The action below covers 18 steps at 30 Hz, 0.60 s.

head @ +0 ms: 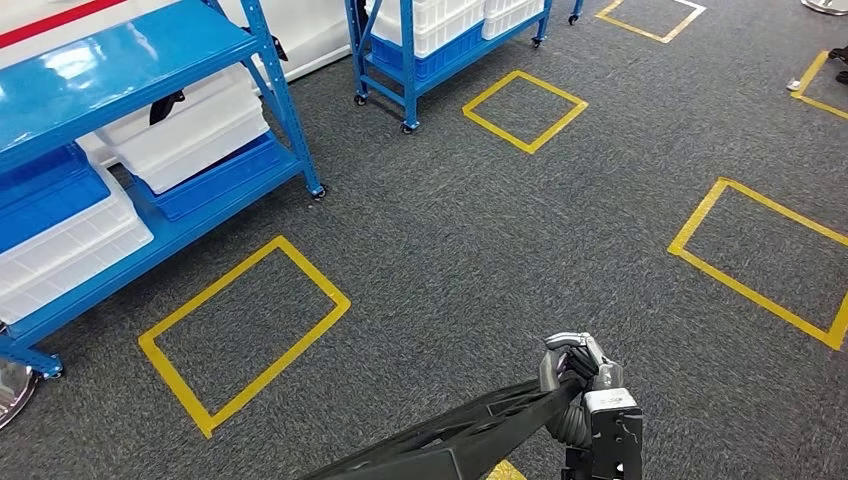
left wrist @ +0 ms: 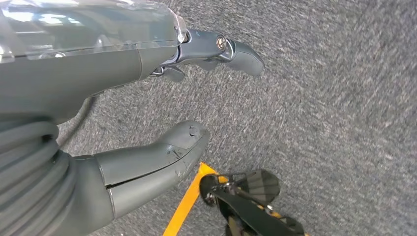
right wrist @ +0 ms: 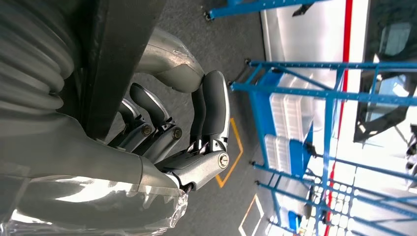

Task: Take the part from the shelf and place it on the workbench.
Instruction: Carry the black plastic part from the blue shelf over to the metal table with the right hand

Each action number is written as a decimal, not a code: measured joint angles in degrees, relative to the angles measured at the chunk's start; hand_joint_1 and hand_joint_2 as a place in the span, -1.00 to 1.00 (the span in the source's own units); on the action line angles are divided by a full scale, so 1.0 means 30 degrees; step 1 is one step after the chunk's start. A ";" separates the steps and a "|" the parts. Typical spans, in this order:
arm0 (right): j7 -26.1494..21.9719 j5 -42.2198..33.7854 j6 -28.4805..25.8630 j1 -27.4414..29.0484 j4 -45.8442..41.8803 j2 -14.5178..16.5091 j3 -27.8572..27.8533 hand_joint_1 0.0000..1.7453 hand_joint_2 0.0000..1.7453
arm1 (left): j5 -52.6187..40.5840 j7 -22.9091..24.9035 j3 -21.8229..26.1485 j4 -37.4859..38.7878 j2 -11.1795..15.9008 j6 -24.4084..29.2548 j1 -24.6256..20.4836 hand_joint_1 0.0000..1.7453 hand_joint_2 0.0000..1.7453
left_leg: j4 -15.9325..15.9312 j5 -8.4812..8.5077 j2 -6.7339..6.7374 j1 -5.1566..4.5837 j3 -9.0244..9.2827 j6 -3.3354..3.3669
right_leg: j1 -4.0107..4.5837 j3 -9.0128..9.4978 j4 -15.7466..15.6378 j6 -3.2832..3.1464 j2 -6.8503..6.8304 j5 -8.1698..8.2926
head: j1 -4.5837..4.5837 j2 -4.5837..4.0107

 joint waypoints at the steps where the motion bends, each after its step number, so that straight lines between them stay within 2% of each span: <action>1: 0.0020 0.0002 0.0015 0.0004 0.0000 0.0000 -0.0011 1.00 1.00 | -0.0002 0.0002 0.0000 0.0000 -0.0004 0.0000 0.0022 -1.00 1.00 | -0.0075 0.0276 -0.0002 0.0002 0.0005 0.0008 | 0.0002 0.0000 0.0033 0.0003 0.0154 -0.0002 | -0.0004 0.0000; 2: 0.0029 0.0004 0.0027 0.0003 0.0000 0.0000 -0.0016 1.00 1.00 | -0.0002 0.0002 0.0000 0.0000 -0.0006 0.0000 0.0028 -1.00 1.00 | -0.0819 0.0835 -0.0019 0.0005 0.0330 0.0028 | -0.0004 0.0007 0.0076 0.0017 0.0317 -0.0011 | -0.0005 0.0000; 3: 0.0029 0.0014 0.0035 0.0003 -0.0002 0.0000 -0.0022 1.00 1.00 | -0.0002 0.0002 0.0000 -0.0002 -0.0007 0.0000 0.0025 -1.00 1.00 | -0.2041 0.1560 -0.0123 0.0014 0.0885 0.0062 | -0.0012 0.0011 0.0138 0.0045 0.0492 -0.0031 | -0.0011 0.0000; 5: -0.0025 0.0067 0.0042 0.0005 -0.0036 0.0000 -0.0033 1.00 1.00 | 0.0000 0.0000 0.0000 -0.0002 0.0002 0.0000 0.0005 -1.00 1.00 | -0.4611 0.2595 -0.0700 0.0039 0.2023 0.0181 | -0.0009 -0.0051 0.0308 0.0162 0.0837 -0.0087 | -0.0016 0.0000; 6: -0.0080 0.0120 0.0039 0.0018 -0.0078 0.0004 -0.0040 1.00 1.00 | -0.0002 0.0002 0.0000 -0.0002 0.0005 -0.0002 -0.0001 -1.00 1.00 | -0.5361 0.2780 -0.0945 0.0029 0.2332 0.0244 | -0.0010 -0.0121 0.0370 0.0257 0.0983 -0.0088 | -0.0022 0.0000; 7: -0.0151 0.0178 0.0029 0.0050 -0.0149 0.0007 -0.0045 1.00 1.00 | -0.0004 0.0002 0.0000 0.0000 0.0009 -0.0004 -0.0004 -1.00 1.00 | -0.5636 0.2751 -0.1074 -0.0006 0.2428 0.0322 | -0.0026 -0.0196 0.0387 0.0375 0.1120 -0.0063 | -0.0027 0.0000; 9: -0.0264 0.0269 -0.0009 0.0130 -0.0329 0.0015 -0.0051 1.00 1.00 | -0.0007 0.0000 0.0000 -0.0002 -0.0002 -0.0007 -0.0025 -1.00 1.00 | -0.5763 0.2852 -0.0839 -0.0020 0.2461 0.0525 | -0.0059 -0.0291 0.0353 0.0626 0.1374 0.0018 | -0.0031 0.0000; 10: -0.0299 0.0288 -0.0038 0.0164 -0.0420 0.0015 -0.0051 1.00 1.00 | -0.0011 -0.0007 0.0000 -0.0002 -0.0014 -0.0015 -0.0046 -1.00 1.00 | -0.5855 0.2932 -0.0686 0.0013 0.2500 0.0663 | -0.0052 -0.0352 0.0466 0.0728 0.1260 -0.0066 | -0.0020 0.0000; 11: -0.0317 0.0291 -0.0073 0.0173 -0.0499 0.0015 -0.0051 1.00 1.00 | -0.0018 -0.0022 0.0000 -0.0002 -0.0027 -0.0024 -0.0067 -1.00 1.00 | -0.5956 0.3012 -0.0521 0.0059 0.2533 0.0791 | -0.0031 -0.0551 0.0880 0.0810 0.0961 -0.0358 | 0.0036 0.0000; 13: -0.0342 0.0291 -0.0149 0.0164 -0.0623 0.0015 -0.0051 1.00 1.00 | -0.0042 -0.0075 0.0000 -0.0002 -0.0042 -0.0042 -0.0058 -1.00 1.00 | -0.6058 0.3078 -0.0171 0.0064 0.2548 0.0954 | -0.0044 -0.1482 0.2821 0.0953 0.0099 -0.1500 | 0.0153 0.0000; 14: -0.0351 0.0293 -0.0180 0.0156 -0.0661 0.0015 -0.0051 1.00 1.00 | -0.0056 -0.0111 0.0000 -0.0002 -0.0042 -0.0038 -0.0032 -1.00 1.00 | -0.6055 0.3074 0.0020 0.0041 0.2533 0.0984 | -0.0081 -0.2129 0.4125 0.1023 -0.0171 -0.2113 | 0.0202 0.0000; 15: -0.0359 0.0299 -0.0204 0.0155 -0.0681 0.0015 -0.0051 1.00 1.00 | -0.0093 -0.0144 0.0000 -0.0002 -0.0042 -0.0027 -0.0009 -1.00 1.00 | -0.6052 0.3060 0.0216 0.0022 0.2526 0.0990 | -0.0131 -0.2650 0.5174 0.1085 -0.0304 -0.2478 | 0.0209 0.0000; 16: -0.0364 0.0304 -0.0218 0.0157 -0.0685 0.0015 -0.0051 1.00 1.00 | -0.0129 -0.0174 0.0000 -0.0002 -0.0042 -0.0016 0.0001 -1.00 1.00 | -0.6049 0.3042 0.0408 0.0013 0.2531 0.0983 | -0.0172 -0.2885 0.5639 0.1127 -0.0376 -0.2493 | 0.0211 0.0000; 17: -0.0368 0.0310 -0.0228 0.0155 -0.0685 0.0015 -0.0051 1.00 1.00 | -0.0167 -0.0200 0.0000 0.0000 -0.0042 -0.0006 -0.0005 -1.00 1.00 | -0.6046 0.3016 0.0582 0.0011 0.2555 0.0958 | -0.0206 -0.2741 0.5379 0.1146 -0.0447 -0.2150 | 0.0215 0.0000; 18: -0.0370 0.0313 -0.0235 0.0148 -0.0687 0.0015 -0.0051 1.00 1.00 | -0.0206 -0.0218 0.0000 0.0000 -0.0042 0.0000 -0.0020 -1.00 1.00 | -0.6045 0.2978 0.0735 0.0012 0.2605 0.0919 | -0.0227 -0.2201 0.4378 0.1131 -0.0573 -0.1539 | 0.0217 0.0000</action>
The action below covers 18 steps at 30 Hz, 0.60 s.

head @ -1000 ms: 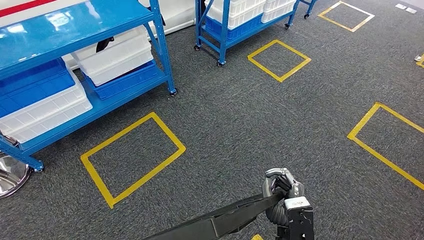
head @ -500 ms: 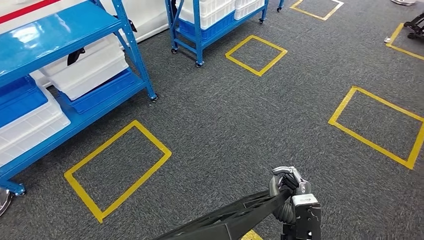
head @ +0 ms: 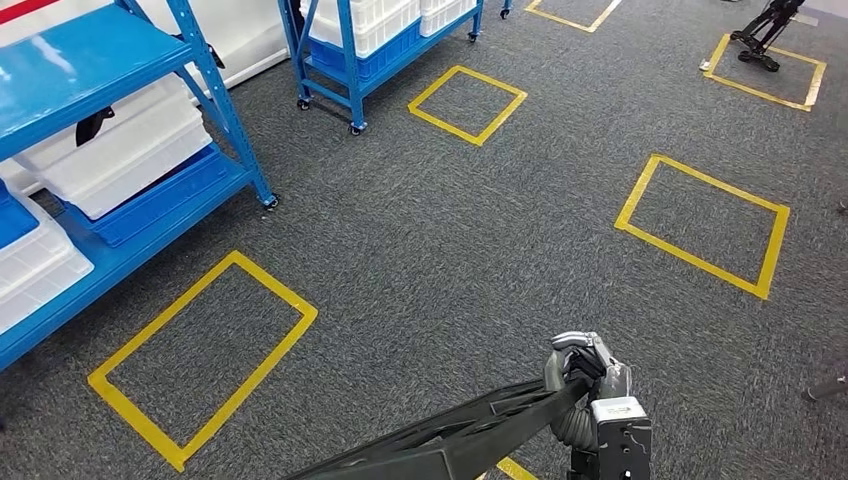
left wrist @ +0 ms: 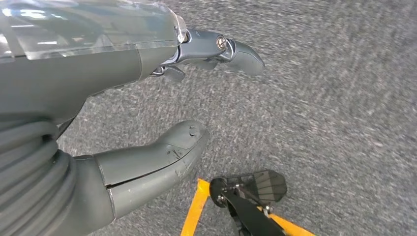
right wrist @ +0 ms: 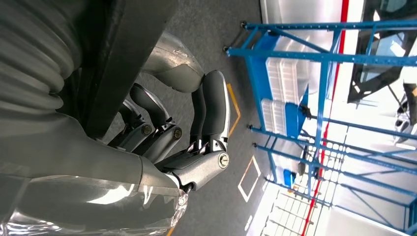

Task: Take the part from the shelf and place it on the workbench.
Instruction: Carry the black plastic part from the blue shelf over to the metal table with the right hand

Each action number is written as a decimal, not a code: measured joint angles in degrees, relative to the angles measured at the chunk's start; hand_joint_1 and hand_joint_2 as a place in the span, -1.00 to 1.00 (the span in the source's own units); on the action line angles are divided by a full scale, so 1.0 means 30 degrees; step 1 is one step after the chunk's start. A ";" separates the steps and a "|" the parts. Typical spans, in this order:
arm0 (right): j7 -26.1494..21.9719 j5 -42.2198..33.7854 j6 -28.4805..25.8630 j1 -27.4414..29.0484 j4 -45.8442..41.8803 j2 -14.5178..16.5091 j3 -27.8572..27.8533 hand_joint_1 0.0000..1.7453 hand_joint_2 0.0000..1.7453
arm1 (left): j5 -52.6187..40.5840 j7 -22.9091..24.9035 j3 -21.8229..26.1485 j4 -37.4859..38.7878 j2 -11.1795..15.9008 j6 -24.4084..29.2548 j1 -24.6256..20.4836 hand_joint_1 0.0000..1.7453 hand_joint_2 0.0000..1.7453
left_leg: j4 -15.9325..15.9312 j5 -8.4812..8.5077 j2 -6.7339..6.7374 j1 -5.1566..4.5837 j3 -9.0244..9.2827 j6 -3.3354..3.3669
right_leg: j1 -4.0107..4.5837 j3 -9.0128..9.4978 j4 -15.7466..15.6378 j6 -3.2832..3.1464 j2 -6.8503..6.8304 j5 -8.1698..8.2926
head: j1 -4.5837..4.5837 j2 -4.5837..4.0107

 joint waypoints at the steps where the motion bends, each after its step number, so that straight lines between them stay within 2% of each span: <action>1: 0.0000 0.0000 -0.0007 -0.0019 -0.0002 0.0000 0.0000 1.00 1.00 | -0.0015 -0.0013 0.0000 0.0000 0.0000 0.0000 -0.0012 -1.00 1.00 | 0.0001 -0.0051 0.0139 -0.0005 0.0072 -0.0062 | 0.0012 0.0781 -0.1432 -0.0059 -0.0305 0.0625 | 0.0004 0.0000; 3: 0.0011 0.0000 -0.0013 -0.0087 -0.0007 0.0000 0.0000 1.00 1.00 | -0.0049 -0.0028 0.0000 -0.0002 0.0000 0.0000 -0.0021 -1.00 1.00 | 0.0037 -0.0172 0.0372 -0.0092 0.0184 -0.0247 | 0.0153 0.1955 -0.3616 -0.0228 -0.0828 0.1303 | -0.0015 0.0000; 4: 0.0022 0.0000 -0.0014 -0.0113 -0.0009 0.0000 -0.0002 1.00 1.00 | -0.0075 -0.0033 0.0000 -0.0003 0.0000 0.0000 -0.0026 -1.00 1.00 | 0.0040 -0.0216 0.0494 -0.0136 0.0224 -0.0353 | 0.0232 0.2164 -0.4060 -0.0318 -0.0934 0.1347 | -0.0033 0.0000; 6: 0.0042 -0.0004 -0.0016 -0.0118 -0.0020 0.0000 -0.0009 1.00 1.00 | -0.0122 -0.0044 0.0000 -0.0007 0.0000 0.0000 -0.0064 -1.00 1.00 | -0.0002 -0.0264 0.0756 -0.0161 0.0296 -0.0568 | 0.0291 0.2114 -0.4150 -0.0519 -0.0603 0.1363 | -0.0064 0.0000; 8: 0.0046 -0.0004 -0.0015 -0.0122 -0.0038 0.0007 -0.0015 1.00 1.00 | -0.0150 -0.0060 -0.0004 -0.0004 -0.0011 -0.0004 -0.0123 -1.00 1.00 | 0.0358 -0.0628 0.0482 -0.0095 0.0223 -0.0753 | 0.0221 0.2168 -0.4317 -0.0775 -0.0313 0.1454 | -0.0087 0.0000; 9: 0.0044 -0.0002 -0.0013 -0.0144 -0.0047 0.0015 -0.0015 1.00 1.00 | -0.0160 -0.0071 -0.0005 -0.0002 -0.0018 -0.0004 -0.0133 -1.00 1.00 | 0.1081 -0.1108 0.0130 -0.0063 -0.0071 -0.0813 | 0.0172 0.2213 -0.4401 -0.0905 -0.0179 0.1500 | -0.0131 0.0000; 11: 0.0044 0.0000 -0.0011 -0.0173 -0.0046 0.0027 -0.0015 1.00 1.00 | -0.0182 -0.0086 -0.0007 0.0000 -0.0018 -0.0002 -0.0101 -1.00 1.00 | 0.3571 -0.2376 -0.0550 -0.0036 -0.1226 -0.0863 | 0.0192 0.2227 -0.4434 -0.1052 0.0116 0.1519 | -0.0211 0.0000; 12: 0.0053 0.0000 -0.0009 -0.0169 -0.0040 0.0029 -0.0015 1.00 1.00 | -0.0188 -0.0084 -0.0007 0.0000 -0.0009 0.0000 -0.0065 -1.00 1.00 | 0.4814 -0.2815 -0.0682 -0.0036 -0.1849 -0.0878 | 0.0220 0.2223 -0.4420 -0.1074 0.0306 0.1516 | -0.0230 0.0000; 13: 0.0064 0.0000 -0.0004 -0.0160 -0.0035 0.0029 -0.0015 1.00 1.00 | -0.0193 -0.0084 -0.0007 0.0000 -0.0004 0.0000 -0.0033 -1.00 1.00 | 0.5491 -0.2875 -0.0729 -0.0036 -0.2235 -0.0881 | 0.0242 0.2225 -0.4395 -0.1080 0.0511 0.1510 | -0.0231 0.0000; 14: 0.0076 0.0000 0.0002 -0.0155 -0.0029 0.0029 -0.0015 1.00 1.00 | -0.0197 -0.0082 -0.0007 0.0000 -0.0004 0.0000 -0.0011 -1.00 1.00 | 0.5408 -0.2526 -0.0746 -0.0035 -0.2279 -0.0869 | 0.0252 0.2233 -0.4354 -0.1076 0.0726 0.1499 | -0.0235 0.0000; 15: 0.0087 0.0000 0.0007 -0.0154 -0.0027 0.0029 -0.0015 1.00 1.00 | -0.0201 -0.0080 -0.0007 0.0000 -0.0006 0.0000 -0.0002 -1.00 1.00 | 0.4552 -0.1845 -0.0798 -0.0030 -0.1962 -0.0841 | 0.0252 0.2245 -0.4300 -0.1060 0.0936 0.1478 | -0.0235 0.0000; 16: 0.0093 0.0000 0.0015 -0.0155 -0.0025 0.0029 -0.0015 1.00 1.00 | -0.0202 -0.0080 -0.0007 0.0000 -0.0005 0.0002 -0.0001 -1.00 1.00 | 0.3193 -0.1065 -0.1001 -0.0016 -0.1414 -0.0794 | 0.0241 0.2247 -0.4230 -0.1024 0.1138 0.1444 | -0.0239 0.0000; 18: 0.0098 0.0000 0.0026 -0.0177 -0.0009 0.0029 -0.0018 1.00 1.00 | -0.0204 -0.0073 -0.0007 0.0000 0.0002 0.0005 -0.0015 -1.00 1.00 | 0.0979 -0.0213 -0.1679 -0.0006 -0.0499 -0.0673 | 0.0256 0.2158 -0.4066 -0.0877 0.1486 0.1388 | -0.0241 0.0000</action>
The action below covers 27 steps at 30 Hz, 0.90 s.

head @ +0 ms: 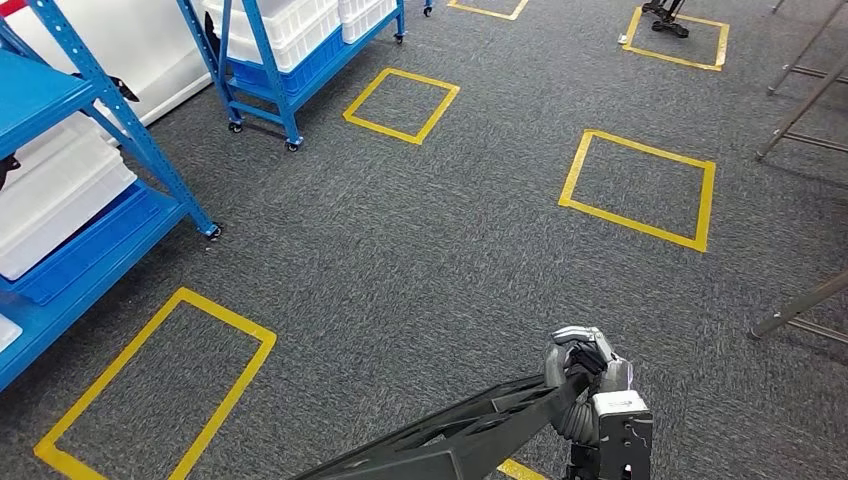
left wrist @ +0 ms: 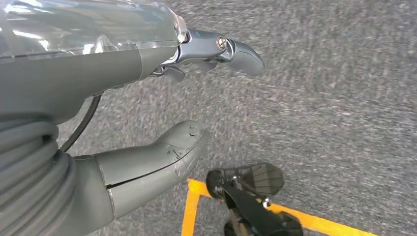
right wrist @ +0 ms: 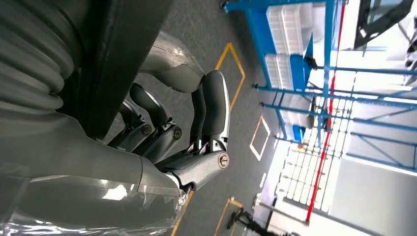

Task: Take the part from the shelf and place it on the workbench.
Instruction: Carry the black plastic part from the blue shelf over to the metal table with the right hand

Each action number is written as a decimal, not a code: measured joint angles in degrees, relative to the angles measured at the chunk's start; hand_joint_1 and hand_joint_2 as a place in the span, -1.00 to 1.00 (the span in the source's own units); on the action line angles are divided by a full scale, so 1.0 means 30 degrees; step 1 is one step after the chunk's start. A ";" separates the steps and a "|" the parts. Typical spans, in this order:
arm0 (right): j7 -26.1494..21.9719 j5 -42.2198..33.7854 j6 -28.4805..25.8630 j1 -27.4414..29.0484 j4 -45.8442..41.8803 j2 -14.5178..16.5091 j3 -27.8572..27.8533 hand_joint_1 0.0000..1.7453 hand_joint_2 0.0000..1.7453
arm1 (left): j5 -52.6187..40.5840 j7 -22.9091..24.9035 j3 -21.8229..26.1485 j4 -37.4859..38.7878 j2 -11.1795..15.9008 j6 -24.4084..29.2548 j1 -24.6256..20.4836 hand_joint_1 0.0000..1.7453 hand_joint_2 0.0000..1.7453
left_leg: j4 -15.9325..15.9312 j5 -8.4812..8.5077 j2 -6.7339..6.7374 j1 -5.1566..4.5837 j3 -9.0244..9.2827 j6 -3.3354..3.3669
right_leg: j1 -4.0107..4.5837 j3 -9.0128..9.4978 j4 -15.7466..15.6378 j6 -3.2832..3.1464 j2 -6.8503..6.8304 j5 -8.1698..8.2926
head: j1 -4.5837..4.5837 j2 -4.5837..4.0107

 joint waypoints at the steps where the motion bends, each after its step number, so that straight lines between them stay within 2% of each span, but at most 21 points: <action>1: 0.0002 0.0000 0.0007 -0.0009 0.0013 0.0000 -0.0004 1.00 1.00 | -0.0007 0.0009 0.0000 0.0000 0.0004 0.0002 -0.0002 -1.00 1.00 | -0.0496 0.0077 -0.0250 -0.0019 0.0184 0.0069 | -0.0014 -0.0077 0.0051 0.0103 0.0151 0.0007 | 0.0000 0.0000; 2: 0.0004 0.0000 0.0011 -0.0014 0.0025 0.0000 -0.0007 1.00 1.00 | -0.0018 0.0018 0.0000 -0.0002 0.0005 0.0002 -0.0007 -1.00 1.00 | -0.0589 0.0021 -0.0314 -0.0059 0.0219 0.0140 | -0.0035 -0.0149 0.0059 0.0218 0.0299 0.0046 | 0.0002 0.0000; 3: 0.0004 0.0000 0.0015 -0.0009 0.0034 0.0000 -0.0009 1.00 1.00 | -0.0031 0.0025 0.0000 -0.0002 0.0005 0.0002 -0.0018 -1.00 1.00 | -0.0638 0.0077 -0.0178 -0.0067 0.0227 0.0241 | -0.0062 -0.0204 0.0028 0.0347 0.0453 0.0103 | 0.0004 0.0000; 4: 0.0004 0.0000 0.0015 0.0002 0.0040 0.0000 -0.0011 1.00 1.00 | -0.0044 0.0031 0.0000 -0.0002 0.0002 0.0002 -0.0044 -1.00 1.00 | -0.0727 0.0148 -0.0013 -0.0048 0.0261 0.0366 | -0.0079 -0.0236 0.0061 0.0453 0.0401 0.0098 | 0.0013 0.0000; 5: 0.0002 0.0000 0.0013 -0.0003 0.0044 0.0000 -0.0011 1.00 1.00 | -0.0051 0.0029 0.0000 -0.0002 -0.0002 0.0002 -0.0071 -1.00 1.00 | -0.0822 0.0224 0.0155 -0.0019 0.0307 0.0506 | -0.0070 -0.0338 0.0270 0.0558 0.0120 -0.0057 | 0.0040 0.0000; 7: -0.0002 0.0000 0.0009 -0.0046 0.0058 0.0000 -0.0011 1.00 1.00 | -0.0057 0.0026 0.0000 -0.0002 -0.0009 0.0002 -0.0087 -1.00 1.00 | -0.0963 0.0323 0.0524 0.0013 0.0356 0.0722 | -0.0078 -0.1005 0.1724 0.0727 -0.0752 -0.0972 | 0.0152 0.0000; 8: -0.0005 -0.0002 0.0004 -0.0061 0.0067 0.0000 -0.0011 1.00 1.00 | -0.0057 0.0026 0.0000 -0.0002 -0.0009 0.0002 -0.0061 -1.00 1.00 | -0.0973 0.0318 0.0710 -0.0012 0.0349 0.0776 | -0.0101 -0.1617 0.2966 0.0811 -0.1072 -0.1628 | 0.0203 0.0000; 9: -0.0007 -0.0004 -0.0002 -0.0056 0.0078 0.0000 -0.0011 1.00 1.00 | -0.0057 0.0031 0.0000 -0.0003 -0.0007 0.0002 -0.0033 -1.00 1.00 | -0.0969 0.0305 0.0915 -0.0032 0.0336 0.0796 | -0.0150 -0.2233 0.4201 0.0880 -0.1194 -0.2156 | 0.0233 0.0000; 10: -0.0009 -0.0005 -0.0007 -0.0033 0.0089 0.0000 -0.0011 1.00 1.00 | -0.0058 0.0038 0.0000 -0.0002 -0.0005 0.0002 -0.0013 -1.00 1.00 | -0.0966 0.0286 0.1123 -0.0042 0.0334 0.0798 | -0.0199 -0.2657 0.5036 0.0936 -0.1249 -0.2381 | 0.0233 0.0000; 11: -0.0011 -0.0006 -0.0013 -0.0013 0.0098 0.0000 -0.0011 1.00 1.00 | -0.0067 0.0046 0.0000 -0.0002 -0.0004 0.0002 -0.0009 -1.00 1.00 | -0.0960 0.0259 0.1325 -0.0045 0.0344 0.0783 | -0.0241 -0.2747 0.5214 0.0975 -0.1300 -0.2241 | 0.0237 0.0000; 12: -0.0011 -0.0006 -0.0015 -0.0003 0.0106 0.0000 -0.0011 1.00 1.00 | -0.0080 0.0053 0.0000 -0.0002 -0.0002 0.0000 -0.0015 -1.00 1.00 | -0.0954 0.0224 0.1496 -0.0046 0.0380 0.0748 | -0.0270 -0.2399 0.4563 0.0984 -0.1389 -0.1744 | 0.0237 0.0000; 14: -0.0015 -0.0004 -0.0018 -0.0012 0.0115 0.0000 -0.0011 1.00 1.00 | -0.0104 0.0058 0.0000 0.0000 -0.0002 -0.0004 -0.0032 -1.00 1.00 | -0.0934 0.0116 0.1786 -0.0070 0.0506 0.0609 | -0.0241 -0.0965 0.1935 0.0902 -0.1932 -0.0568 | 0.0239 0.0000; 16: -0.0027 -0.0005 -0.0022 -0.0027 0.0115 0.0000 -0.0013 1.00 1.00 | -0.0108 0.0060 0.0000 0.0000 -0.0002 -0.0005 -0.0050 -1.00 1.00 | -0.0904 0.0005 0.1997 -0.0138 0.0610 0.0404 | -0.0107 -0.0061 0.0200 0.0698 -0.2327 -0.0092 | 0.0211 0.0000; 17: -0.0031 -0.0005 -0.0024 -0.0027 0.0115 0.0000 -0.0016 1.00 1.00 | -0.0108 0.0062 0.0000 0.0000 -0.0002 -0.0005 -0.0069 -1.00 1.00 | -0.0911 -0.0024 0.2111 -0.0168 0.0642 0.0294 | -0.0017 0.0009 -0.0014 0.0588 -0.2337 -0.0129 | 0.0199 0.0000; 19: -0.0036 -0.0007 -0.0031 -0.0018 0.0109 0.0002 -0.0024 1.00 1.00 | -0.0124 0.0068 0.0000 0.0000 -0.0005 -0.0009 -0.0130 -1.00 1.00 | -0.0939 -0.0088 0.2291 -0.0137 0.0696 0.0076 | 0.0007 -0.0023 -0.0101 0.0361 -0.1994 -0.0052 | 0.0184 0.0000; 21: -0.0033 -0.0007 -0.0037 -0.0054 0.0104 0.0020 -0.0025 1.00 1.00 | -0.0151 0.0073 -0.0004 0.0000 -0.0018 -0.0020 -0.0167 -1.00 1.00 | -0.0305 -0.0617 0.1936 -0.0067 0.0492 -0.0083 | -0.0062 0.0042 -0.0270 0.0080 -0.1726 0.0044 | 0.0153 0.0000; 23: -0.0016 -0.0013 -0.0038 -0.0121 0.0111 0.0067 -0.0026 1.00 1.00 | -0.0166 0.0111 -0.0007 0.0000 -0.0018 -0.0027 -0.0143 -1.00 1.00 | 0.1883 -0.1810 0.1276 -0.0027 -0.0471 -0.0143 | -0.0063 0.0083 -0.0332 -0.0122 -0.1444 0.0070 | 0.0076 0.0000; 24: 0.0000 -0.0018 -0.0040 -0.0145 0.0122 0.0089 -0.0025 1.00 1.00 | -0.0171 0.0139 -0.0005 0.0000 -0.0013 -0.0027 -0.0113 -1.00 1.00 | 0.3226 -0.2360 0.1085 -0.0025 -0.1126 -0.0158 | -0.0036 0.0080 -0.0322 -0.0172 -0.1273 0.0062 | 0.0049 0.0000; 25: 0.0018 -0.0024 -0.0044 -0.0149 0.0135 0.0100 -0.0025 1.00 1.00 | -0.0177 0.0162 -0.0004 0.0000 -0.0005 -0.0027 -0.0083 -1.00 1.00 | 0.4228 -0.2635 0.0995 -0.0026 -0.1650 -0.0169 | -0.0008 0.0085 -0.0305 -0.0190 -0.1083 0.0053 | 0.0031 0.0000; 26: 0.0035 -0.0027 -0.0047 -0.0147 0.0145 0.0102 -0.0027 1.00 1.00 | -0.0186 0.0171 -0.0002 0.0000 -0.0002 -0.0027 -0.0063 -1.00 1.00 | 0.4582 -0.2533 0.0959 -0.0026 -0.1893 -0.0166 | 0.0007 0.0092 -0.0275 -0.0196 -0.0894 0.0046 | 0.0029 0.0000; 27: 0.0056 -0.0029 -0.0049 -0.0145 0.0156 0.0102 -0.0027 1.00 1.00 | -0.0199 0.0177 0.0000 0.0000 -0.0002 -0.0027 -0.0055 -1.00 1.00 | 0.4159 -0.2043 0.0933 -0.0025 -0.1778 -0.0142 | 0.0014 0.0104 -0.0234 -0.0184 -0.0688 0.0034 | 0.0024 0.0000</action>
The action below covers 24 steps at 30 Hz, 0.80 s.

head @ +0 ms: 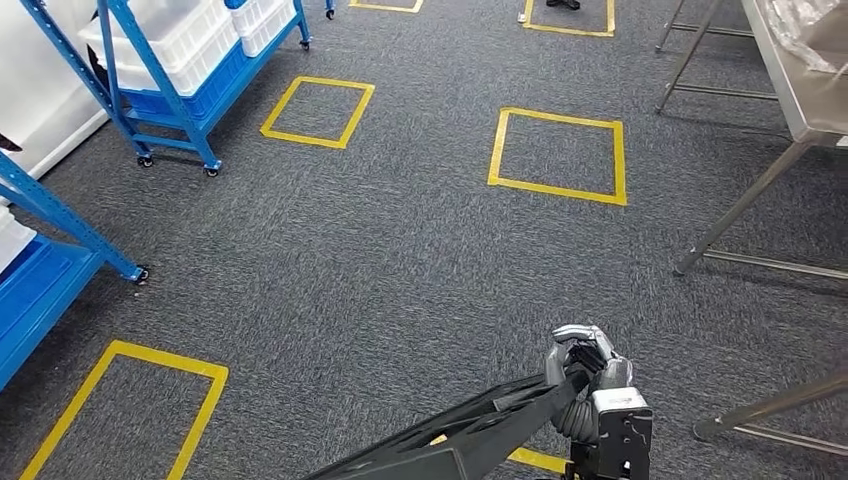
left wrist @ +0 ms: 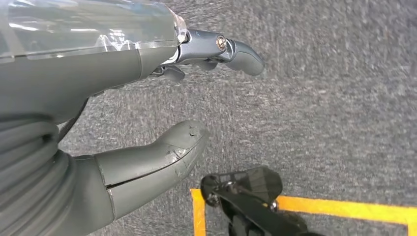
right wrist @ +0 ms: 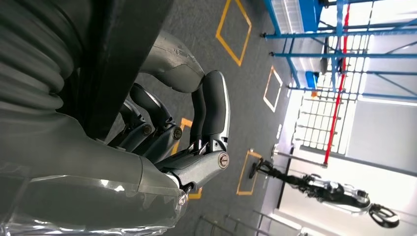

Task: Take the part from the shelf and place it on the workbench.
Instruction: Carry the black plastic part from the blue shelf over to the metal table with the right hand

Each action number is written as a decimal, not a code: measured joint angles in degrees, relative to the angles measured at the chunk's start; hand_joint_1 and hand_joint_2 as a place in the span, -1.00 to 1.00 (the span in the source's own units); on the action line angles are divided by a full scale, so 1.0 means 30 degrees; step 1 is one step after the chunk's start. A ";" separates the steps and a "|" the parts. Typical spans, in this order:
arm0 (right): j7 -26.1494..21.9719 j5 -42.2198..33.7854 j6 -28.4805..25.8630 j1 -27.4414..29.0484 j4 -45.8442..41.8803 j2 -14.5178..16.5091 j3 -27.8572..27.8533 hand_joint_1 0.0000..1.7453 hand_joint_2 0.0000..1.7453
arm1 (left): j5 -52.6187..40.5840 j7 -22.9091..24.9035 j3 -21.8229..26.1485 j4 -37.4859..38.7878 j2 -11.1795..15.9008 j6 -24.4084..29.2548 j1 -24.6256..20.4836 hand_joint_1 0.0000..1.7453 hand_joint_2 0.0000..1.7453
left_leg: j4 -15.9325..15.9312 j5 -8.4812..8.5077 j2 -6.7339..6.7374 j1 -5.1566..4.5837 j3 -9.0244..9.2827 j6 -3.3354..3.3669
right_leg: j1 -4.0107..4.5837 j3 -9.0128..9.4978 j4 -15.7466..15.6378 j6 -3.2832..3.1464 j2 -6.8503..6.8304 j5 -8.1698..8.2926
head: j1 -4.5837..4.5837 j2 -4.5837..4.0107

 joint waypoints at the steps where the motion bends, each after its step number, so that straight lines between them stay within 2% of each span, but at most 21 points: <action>1: 0.0018 0.0000 -0.0002 0.0000 0.0006 0.0000 0.0000 1.00 1.00 | -0.0011 0.0000 0.0000 0.0000 0.0000 0.0000 -0.0003 -1.00 1.00 | -0.1092 0.0748 -0.0088 0.0001 0.0435 0.0044 | -0.0001 0.0015 0.0055 0.0025 0.0206 -0.0023 | -0.0004 0.0000; 3: 0.0042 -0.0002 -0.0002 -0.0007 0.0011 0.0000 0.0000 1.00 1.00 | -0.0033 0.0000 -0.0004 0.0000 0.0011 0.0000 -0.0018 -1.00 1.00 | -0.3613 0.1881 -0.0662 0.0006 0.1487 0.0192 | 0.0002 -0.0021 0.0200 0.0133 0.0582 -0.0092 | -0.0016 0.0000; 4: 0.0049 -0.0004 -0.0004 -0.0009 0.0013 0.0000 0.0000 1.00 1.00 | -0.0040 0.0004 -0.0005 0.0000 0.0016 -0.0004 -0.0025 -1.00 1.00 | -0.4369 0.2096 -0.0916 -0.0012 0.1795 0.0261 | -0.0007 -0.0082 0.0254 0.0226 0.0736 -0.0100 | -0.0022 0.0000; 5: 0.0055 -0.0005 -0.0005 -0.0006 0.0015 0.0000 -0.0002 1.00 1.00 | -0.0051 0.0005 -0.0007 0.0000 0.0022 -0.0013 -0.0031 -1.00 1.00 | -0.4682 0.2082 -0.1072 -0.0044 0.1922 0.0339 | -0.0029 -0.0156 0.0279 0.0339 0.0875 -0.0084 | -0.0029 0.0000; 7: 0.0067 -0.0013 -0.0022 0.0011 0.0015 0.0000 -0.0004 1.00 1.00 | -0.0091 0.0005 -0.0009 -0.0002 0.0020 -0.0035 -0.0062 -1.00 1.00 | -0.4821 0.2144 -0.0874 -0.0072 0.1964 0.0529 | -0.0076 -0.0251 0.0245 0.0599 0.1108 -0.0009 | -0.0029 0.0000; 9: 0.0086 -0.0027 -0.0047 0.0004 0.0015 0.0000 -0.0006 1.00 1.00 | -0.0148 -0.0004 -0.0018 -0.0005 0.0016 -0.0044 -0.0112 -1.00 1.00 | -0.5041 0.2300 -0.0562 -0.0020 0.2049 0.0799 | -0.0060 -0.0462 0.0687 0.0802 0.0628 -0.0331 | 0.0027 0.0000; 10: 0.0095 -0.0042 -0.0055 -0.0017 0.0017 0.0000 -0.0006 1.00 1.00 | -0.0171 -0.0005 -0.0022 -0.0004 0.0015 -0.0044 -0.0121 -1.00 1.00 | -0.5138 0.2358 -0.0391 0.0010 0.2082 0.0915 | -0.0052 -0.0796 0.1412 0.0886 0.0212 -0.0789 | 0.0071 0.0000; 11: 0.0102 -0.0056 -0.0056 -0.0031 0.0022 0.0000 -0.0006 1.00 1.00 | -0.0195 -0.0007 -0.0024 -0.0004 0.0015 -0.0044 -0.0109 -1.00 1.00 | -0.5164 0.2369 -0.0216 -0.0021 0.2093 0.0984 | -0.0075 -0.1322 0.2515 0.0958 -0.0215 -0.1401 | 0.0115 0.0000; 12: 0.0107 -0.0069 -0.0051 -0.0042 0.0038 0.0000 -0.0006 1.00 1.00 | -0.0215 -0.0005 -0.0024 -0.0002 0.0016 -0.0044 -0.0083 -1.00 1.00 | -0.5163 0.2356 -0.0028 -0.0041 0.2085 0.1028 | -0.0113 -0.1972 0.3818 0.1032 -0.0431 -0.2014 | 0.0151 0.0000; 13: 0.0115 -0.0078 -0.0038 -0.0037 0.0066 0.0000 -0.0007 1.00 1.00 | -0.0231 -0.0004 -0.0022 -0.0002 0.0018 -0.0044 -0.0060 -1.00 1.00 | -0.5158 0.2340 0.0165 -0.0058 0.2080 0.1036 | -0.0162 -0.2533 0.4921 0.1097 -0.0521 -0.2414 | 0.0156 0.0000; 14: 0.0122 -0.0080 -0.0022 -0.0028 0.0100 0.0000 -0.0011 1.00 1.00 | -0.0244 -0.0002 -0.0022 -0.0002 0.0020 -0.0044 -0.0052 -1.00 1.00 | -0.5153 0.2319 0.0358 -0.0067 0.2085 0.1029 | -0.0208 -0.2835 0.5485 0.1147 -0.0574 -0.2469 | 0.0158 0.0000; 15: 0.0129 -0.0080 -0.0002 -0.0026 0.0135 0.0000 -0.0015 1.00 1.00 | -0.0253 0.0000 -0.0024 -0.0002 0.0022 -0.0044 -0.0061 -1.00 1.00 | -0.5148 0.2293 0.0531 -0.0069 0.2106 0.1000 | -0.0245 -0.2757 0.5305 0.1174 -0.0629 -0.2156 | 0.0158 0.0000; 16: 0.0137 -0.0080 0.0016 -0.0027 0.0159 0.0000 -0.0018 1.00 1.00 | -0.0269 0.0000 -0.0025 -0.0002 0.0022 -0.0044 -0.0076 -1.00 1.00 | -0.5145 0.2256 0.0680 -0.0070 0.2151 0.0952 | -0.0267 -0.2261 0.4350 0.1170 -0.0755 -0.1550 | 0.0162 0.0000; 17: 0.0140 -0.0080 0.0027 -0.0034 0.0171 0.0000 -0.0020 1.00 1.00 | -0.0284 0.0000 -0.0027 -0.0002 0.0022 -0.0044 -0.0089 -1.00 1.00 | -0.5142 0.2205 0.0816 -0.0075 0.2218 0.0882 | -0.0261 -0.1511 0.2955 0.1128 -0.1055 -0.0889 | 0.0166 0.0000; 19: 0.0151 -0.0080 0.0036 -0.0074 0.0181 0.0000 -0.0020 1.00 1.00 | -0.0311 0.0000 -0.0031 -0.0002 0.0022 -0.0046 -0.0100 -1.00 1.00 | -0.5107 0.2079 0.1039 -0.0152 0.2329 0.0691 | -0.0133 -0.0341 0.0731 0.0942 -0.1621 -0.0154 | 0.0151 0.0000; 20: 0.0157 -0.0082 0.0036 -0.0089 0.0184 0.0000 -0.0026 1.00 1.00 | -0.0317 0.0000 -0.0033 -0.0002 0.0022 -0.0047 -0.0108 -1.00 1.00 | -0.5096 0.2030 0.1156 -0.0190 0.2365 0.0593 | -0.0058 -0.0124 0.0263 0.0834 -0.1748 -0.0091 | 0.0135 0.0000; 22: 0.0162 -0.0082 0.0036 -0.0089 0.0186 0.0000 -0.0042 1.00 1.00 | -0.0333 0.0000 -0.0044 0.0000 0.0022 -0.0051 -0.0143 -1.00 1.00 | -0.5125 0.1982 0.1394 -0.0197 0.2430 0.0383 | 0.0022 -0.0157 0.0139 0.0606 -0.1455 -0.0088 | 0.0099 0.0000; 24: 0.0162 -0.0082 0.0034 -0.0092 0.0188 0.0002 -0.0057 1.00 1.00 | -0.0355 -0.0002 -0.0064 0.0000 0.0006 -0.0056 -0.0175 -1.00 1.00 | -0.4750 0.1619 0.1108 -0.0119 0.2357 0.0183 | -0.0014 -0.0089 -0.0011 0.0350 -0.1153 -0.0007 | 0.0068 0.0000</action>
